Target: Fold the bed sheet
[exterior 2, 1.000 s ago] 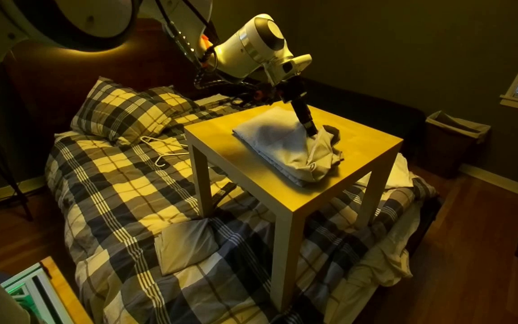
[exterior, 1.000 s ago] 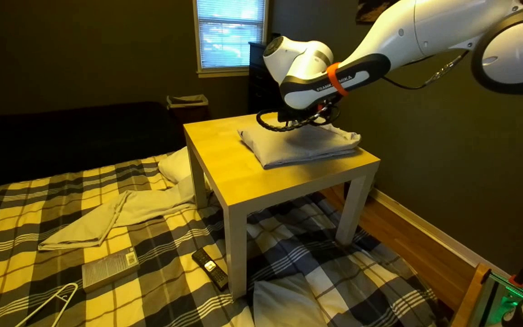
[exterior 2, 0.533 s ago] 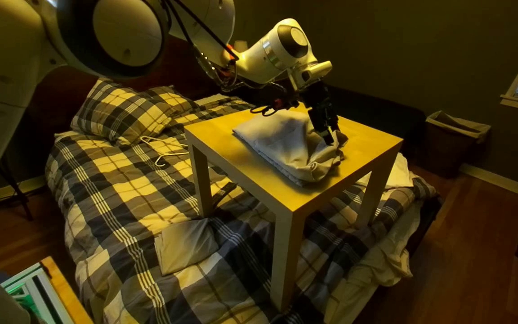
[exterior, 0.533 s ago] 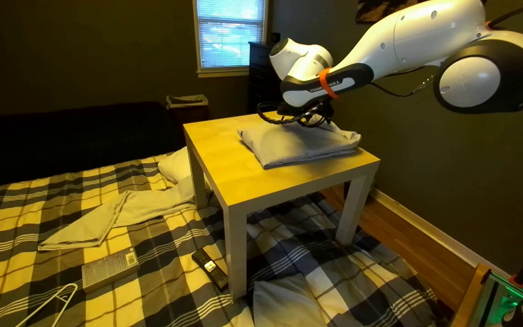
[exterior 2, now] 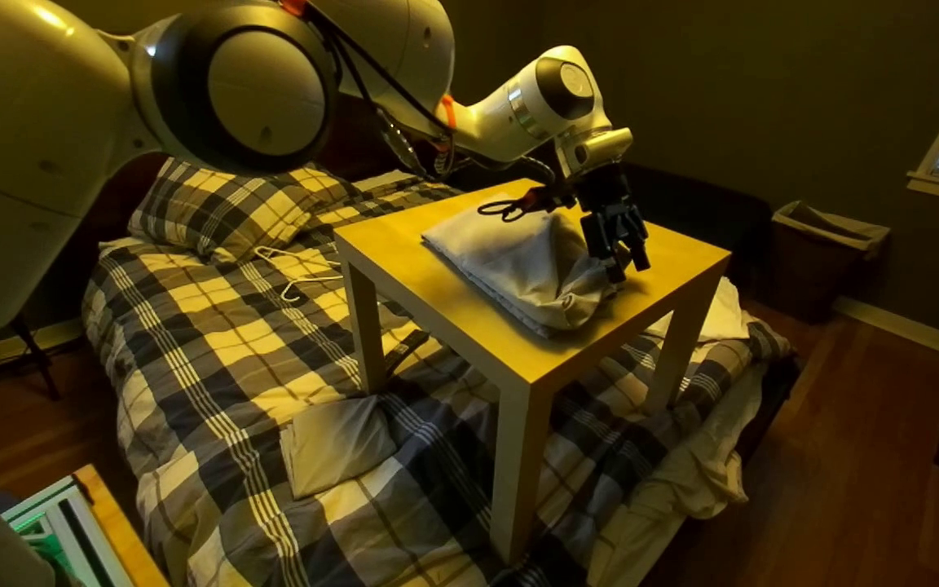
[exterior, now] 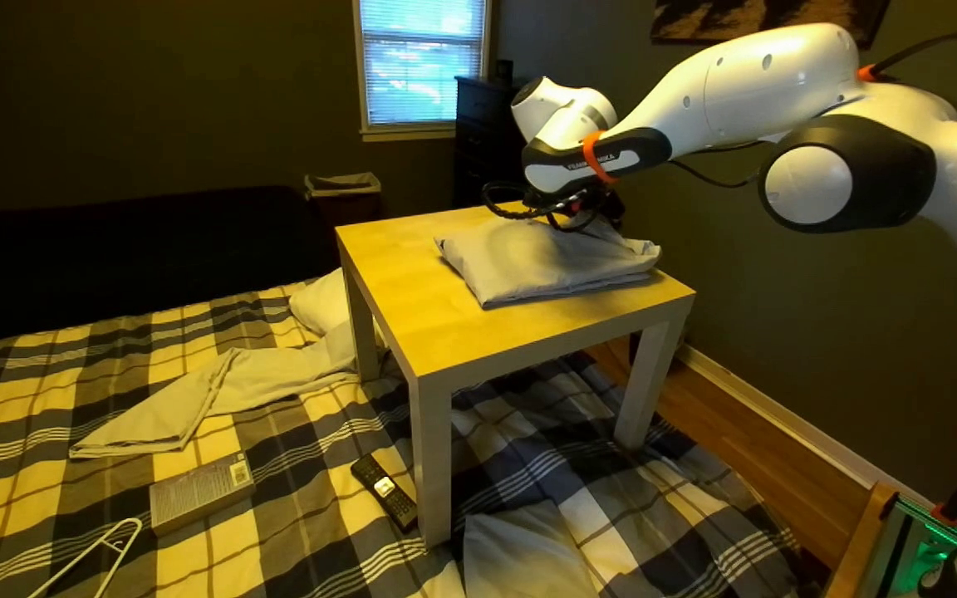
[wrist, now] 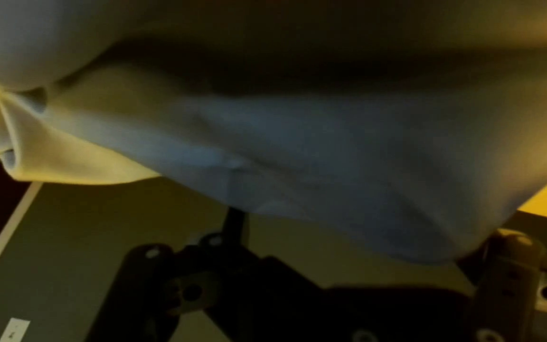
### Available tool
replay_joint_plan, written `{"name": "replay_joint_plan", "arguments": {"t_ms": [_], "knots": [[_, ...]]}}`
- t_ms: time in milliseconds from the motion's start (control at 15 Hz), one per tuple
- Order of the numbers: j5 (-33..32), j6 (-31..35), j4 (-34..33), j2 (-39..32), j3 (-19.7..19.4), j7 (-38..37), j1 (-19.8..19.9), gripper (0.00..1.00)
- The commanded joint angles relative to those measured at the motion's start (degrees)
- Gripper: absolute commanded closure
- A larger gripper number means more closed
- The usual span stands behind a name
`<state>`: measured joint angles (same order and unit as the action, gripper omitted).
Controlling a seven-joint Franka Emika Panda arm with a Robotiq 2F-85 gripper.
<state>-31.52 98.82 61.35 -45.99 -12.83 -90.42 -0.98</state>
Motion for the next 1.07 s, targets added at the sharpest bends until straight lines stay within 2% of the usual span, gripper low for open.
{"name": "replay_joint_plan", "arguments": {"t_ms": [0, 333, 600, 733, 1000], "knots": [[3.4, -3.25, -4.23, -4.03, -1.31, -1.82, 0.29, 0.0], [4.62, -5.53, -6.2, -6.48, -2.25, -2.94, 0.43, 0.0], [6.64, -7.0, -8.71, -5.57, -2.06, -2.64, 1.03, 0.0], [8.64, -9.86, -10.51, -4.33, -1.37, -0.69, 1.53, 0.0], [13.59, -19.71, -14.59, -2.23, 0.85, 4.64, 2.82, 0.0]]}}
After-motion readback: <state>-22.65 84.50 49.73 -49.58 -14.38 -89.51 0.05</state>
